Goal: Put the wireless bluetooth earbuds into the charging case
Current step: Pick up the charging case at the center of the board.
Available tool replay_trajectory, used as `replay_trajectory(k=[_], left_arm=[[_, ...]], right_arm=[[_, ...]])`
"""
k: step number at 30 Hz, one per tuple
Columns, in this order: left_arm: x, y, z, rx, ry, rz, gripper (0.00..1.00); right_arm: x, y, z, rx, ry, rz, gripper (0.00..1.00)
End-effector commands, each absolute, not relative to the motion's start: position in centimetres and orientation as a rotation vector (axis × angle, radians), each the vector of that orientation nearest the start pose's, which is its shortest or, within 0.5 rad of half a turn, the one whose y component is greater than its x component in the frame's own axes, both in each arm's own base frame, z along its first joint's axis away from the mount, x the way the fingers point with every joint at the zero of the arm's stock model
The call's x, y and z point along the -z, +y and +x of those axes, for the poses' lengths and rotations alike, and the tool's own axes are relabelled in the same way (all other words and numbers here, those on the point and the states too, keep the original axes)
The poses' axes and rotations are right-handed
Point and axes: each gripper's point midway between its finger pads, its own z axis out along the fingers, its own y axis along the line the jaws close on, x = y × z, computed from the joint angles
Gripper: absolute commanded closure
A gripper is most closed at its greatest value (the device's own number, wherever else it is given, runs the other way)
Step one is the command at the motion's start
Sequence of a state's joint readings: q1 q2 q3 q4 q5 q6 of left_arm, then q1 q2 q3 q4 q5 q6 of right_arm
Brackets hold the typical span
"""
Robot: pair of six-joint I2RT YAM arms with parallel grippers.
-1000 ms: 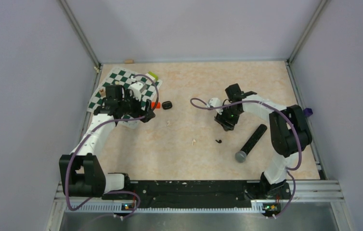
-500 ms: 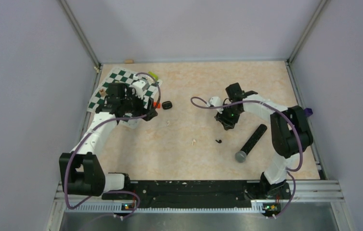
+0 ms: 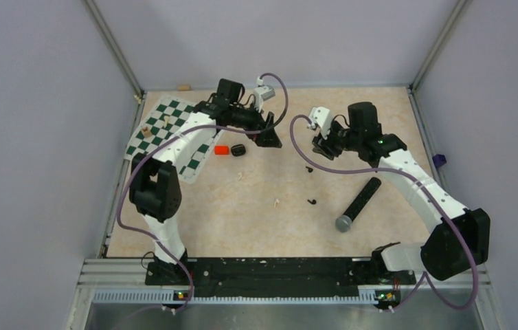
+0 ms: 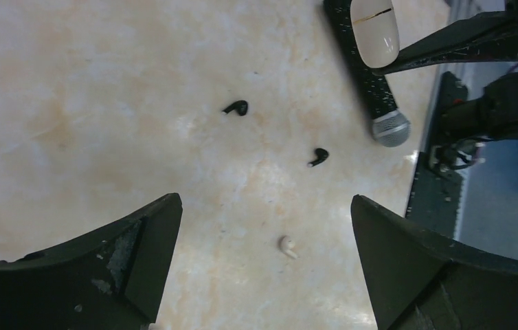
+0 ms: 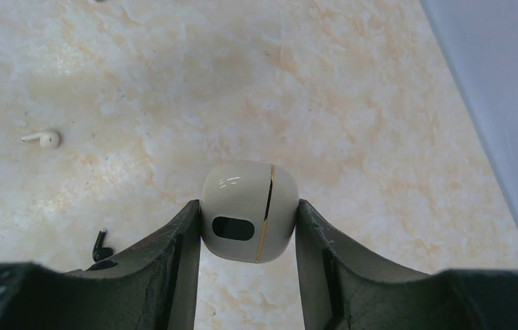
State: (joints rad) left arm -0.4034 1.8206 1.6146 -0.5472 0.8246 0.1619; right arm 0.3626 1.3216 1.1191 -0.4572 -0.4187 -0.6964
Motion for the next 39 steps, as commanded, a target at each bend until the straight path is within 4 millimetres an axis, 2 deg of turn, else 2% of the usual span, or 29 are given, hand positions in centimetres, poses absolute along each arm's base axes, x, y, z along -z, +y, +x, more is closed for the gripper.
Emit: replay_trajectory(k=[1, 4, 9, 12, 16, 19, 23, 28, 33, 39], left_arm=[[-22.6, -32.8, 34.0, 1.441, 2.026, 0.964, 0.01], [-23.1, -34.2, 34.0, 1.536, 2.016, 0.908, 0.01], [-24.8, -35.9, 35.2, 1.588, 1.976, 0.803, 0.03], [-24.2, -37.2, 35.2, 1.589, 2.01, 0.773, 0.06], [-21.8, -39.1, 34.2, 1.557, 2.075, 0.809, 0.08], [-20.9, -40.1, 33.5, 1.575, 2.094, 0.831, 0.08], [-21.0, -41.1, 32.4, 1.591, 2.081, 0.88, 0.12], [-21.0, -41.7, 31.7, 1.592, 2.083, 0.912, 0.26], [-20.9, -42.1, 31.1, 1.625, 2.084, 0.927, 0.21], [-20.7, -42.4, 30.4, 1.666, 2.085, 0.947, 0.44]], right_arm=[[-20.9, 18.8, 33.9, -0.358, 1.714, -1.25, 1.0], [-20.9, 19.2, 33.5, -0.389, 1.704, -1.256, 1.0], [-21.3, 19.9, 32.6, -0.455, 1.674, -1.274, 1.0], [-21.5, 20.1, 32.4, -0.472, 1.666, -1.269, 1.0], [-21.6, 20.3, 32.1, -0.488, 1.655, -1.274, 1.0], [-21.7, 20.2, 32.1, -0.482, 1.652, -1.272, 1.0], [-21.7, 20.2, 32.2, -0.476, 1.651, -1.268, 1.0], [-21.8, 20.1, 32.4, -0.457, 1.644, -1.257, 1.0], [-21.4, 20.2, 32.6, -0.428, 1.65, -1.268, 1.0], [-21.3, 20.2, 33.0, -0.403, 1.653, -1.251, 1.0]])
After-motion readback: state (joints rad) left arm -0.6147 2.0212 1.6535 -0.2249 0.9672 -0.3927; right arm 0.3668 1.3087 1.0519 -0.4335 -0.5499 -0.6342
